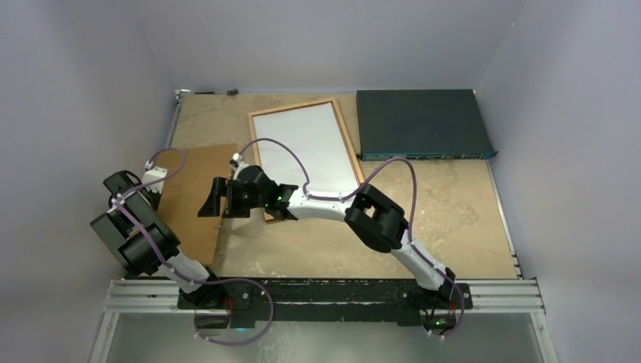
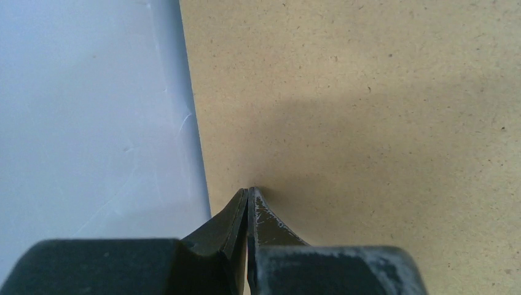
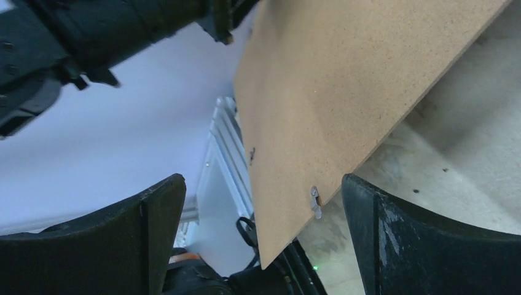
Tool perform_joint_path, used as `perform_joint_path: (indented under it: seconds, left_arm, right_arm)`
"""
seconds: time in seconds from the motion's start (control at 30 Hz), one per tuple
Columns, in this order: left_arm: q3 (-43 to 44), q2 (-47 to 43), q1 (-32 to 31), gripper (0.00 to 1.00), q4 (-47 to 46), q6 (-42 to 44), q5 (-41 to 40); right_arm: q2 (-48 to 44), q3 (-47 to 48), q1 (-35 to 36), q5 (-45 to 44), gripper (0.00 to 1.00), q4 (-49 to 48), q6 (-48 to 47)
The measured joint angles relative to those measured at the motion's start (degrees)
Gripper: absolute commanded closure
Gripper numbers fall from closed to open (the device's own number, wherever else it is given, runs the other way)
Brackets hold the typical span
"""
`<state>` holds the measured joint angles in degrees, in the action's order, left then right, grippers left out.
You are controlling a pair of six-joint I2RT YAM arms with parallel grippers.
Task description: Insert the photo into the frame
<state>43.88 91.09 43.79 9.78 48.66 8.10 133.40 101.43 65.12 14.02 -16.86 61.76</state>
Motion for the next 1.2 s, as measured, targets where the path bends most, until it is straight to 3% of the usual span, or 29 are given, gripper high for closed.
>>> perform_joint_path:
  seconds: [0.6,0.97,1.2]
  left_arm:
    - [2.2,0.9,0.1,1.0,3.8,1.7,2.2]
    - [2.4,1.9,0.1,1.0,4.5,2.1,2.4]
    - [3.9,1.6,0.3,1.0,6.1,2.1,2.6]
  right_arm:
    - [-4.8,-1.8,1.1,2.2,0.01,-13.0,4.3]
    - [-4.8,-2.6,0.9,-6.0,0.01,3.7,-0.9]
    - [-4.1,-3.7,0.8,-9.0,0.01,8.0,-1.9]
